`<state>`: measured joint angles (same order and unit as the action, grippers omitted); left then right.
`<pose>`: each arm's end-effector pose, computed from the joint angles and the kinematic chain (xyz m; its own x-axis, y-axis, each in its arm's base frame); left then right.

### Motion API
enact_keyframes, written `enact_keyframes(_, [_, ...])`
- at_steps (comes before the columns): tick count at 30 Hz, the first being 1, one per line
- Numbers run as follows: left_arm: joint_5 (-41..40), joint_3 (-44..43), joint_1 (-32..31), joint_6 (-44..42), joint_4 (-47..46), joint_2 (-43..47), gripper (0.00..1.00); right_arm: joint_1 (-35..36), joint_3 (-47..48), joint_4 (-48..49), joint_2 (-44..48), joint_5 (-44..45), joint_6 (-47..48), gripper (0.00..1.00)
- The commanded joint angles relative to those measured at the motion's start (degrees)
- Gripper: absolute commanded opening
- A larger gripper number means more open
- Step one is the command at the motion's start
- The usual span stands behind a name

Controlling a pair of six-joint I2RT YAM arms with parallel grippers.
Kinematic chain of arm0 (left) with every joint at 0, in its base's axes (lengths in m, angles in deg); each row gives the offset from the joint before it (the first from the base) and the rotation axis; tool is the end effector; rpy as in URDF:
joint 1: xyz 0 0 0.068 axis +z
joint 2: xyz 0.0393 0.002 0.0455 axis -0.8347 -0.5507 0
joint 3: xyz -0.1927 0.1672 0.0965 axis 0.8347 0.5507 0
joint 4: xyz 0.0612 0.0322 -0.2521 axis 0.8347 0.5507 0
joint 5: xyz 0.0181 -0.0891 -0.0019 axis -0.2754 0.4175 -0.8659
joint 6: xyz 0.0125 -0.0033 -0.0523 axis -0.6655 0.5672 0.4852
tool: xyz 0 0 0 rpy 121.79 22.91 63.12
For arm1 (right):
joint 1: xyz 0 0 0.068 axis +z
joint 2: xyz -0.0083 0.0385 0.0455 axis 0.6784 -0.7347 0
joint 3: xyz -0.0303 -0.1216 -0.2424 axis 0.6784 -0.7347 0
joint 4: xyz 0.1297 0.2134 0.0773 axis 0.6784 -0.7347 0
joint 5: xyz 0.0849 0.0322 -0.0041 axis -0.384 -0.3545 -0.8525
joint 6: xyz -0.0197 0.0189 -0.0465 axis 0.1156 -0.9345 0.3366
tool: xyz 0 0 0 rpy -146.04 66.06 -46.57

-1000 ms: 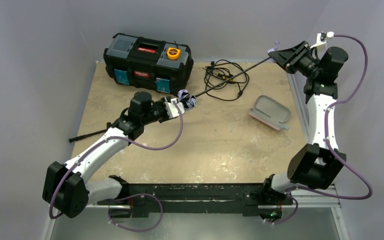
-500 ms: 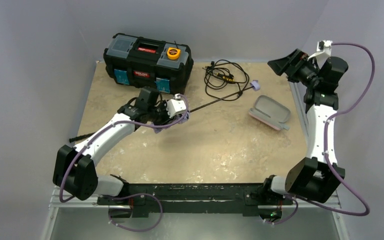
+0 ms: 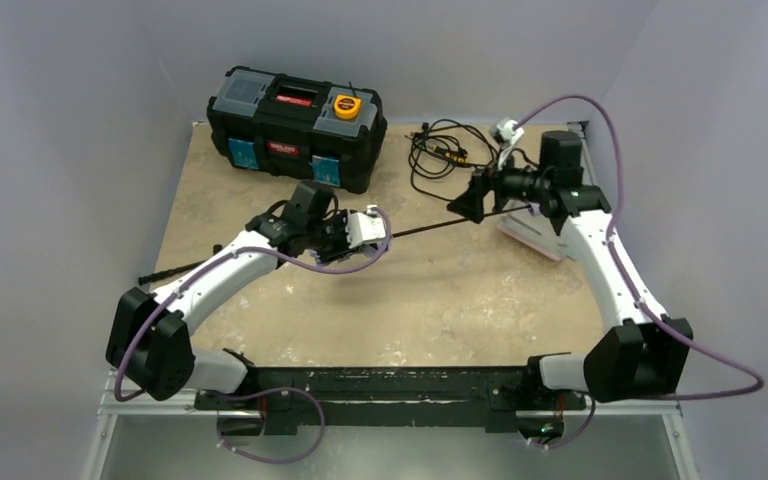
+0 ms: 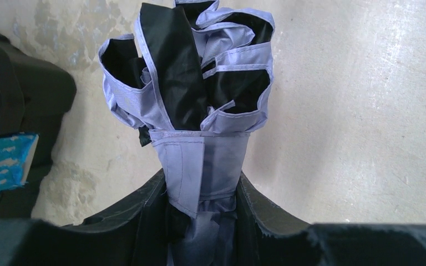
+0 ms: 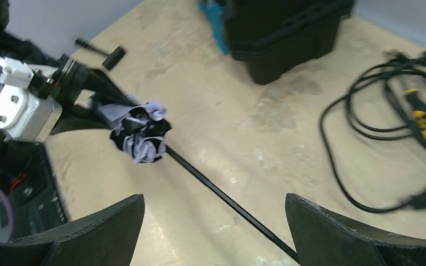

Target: Open the umbrella

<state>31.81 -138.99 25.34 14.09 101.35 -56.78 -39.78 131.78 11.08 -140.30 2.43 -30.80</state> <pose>0.2401 -0.1584 0.2630 -0.0444 0.7649 -0.6427 0.9262 0.2727 0.2605 0.2787 0.0406 0.3604 -0.3810 -0.1167 -0.9172 -0.7410 0.6318 0.2274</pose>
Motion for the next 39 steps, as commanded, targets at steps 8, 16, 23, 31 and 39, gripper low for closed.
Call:
enact_keyframes(8, [0.0,-0.5,-5.8,-3.5,-11.1,5.0,0.0,18.8,3.1,-4.9,-12.2,-1.5,11.0,0.98])
enact_keyframes(16, [-0.4,-0.4,-6.6,-3.7,-12.6,7.2,0.0,21.7,4.0,-9.6,-17.8,0.4,20.9,0.72])
enact_keyframes(23, [-0.4,-1.1,-6.7,0.2,-11.1,10.5,0.01,21.7,3.8,-6.9,-15.8,1.4,20.7,0.0])
enact_keyframes(31, [18.9,-12.7,-2.6,15.1,4.4,20.2,0.79,21.7,5.1,-6.5,-10.3,5.9,22.3,0.0])
enact_keyframes(39, [18.9,-15.1,-0.3,2.8,9.7,20.4,0.65,21.8,3.4,-7.5,-7.5,2.0,19.7,0.0])
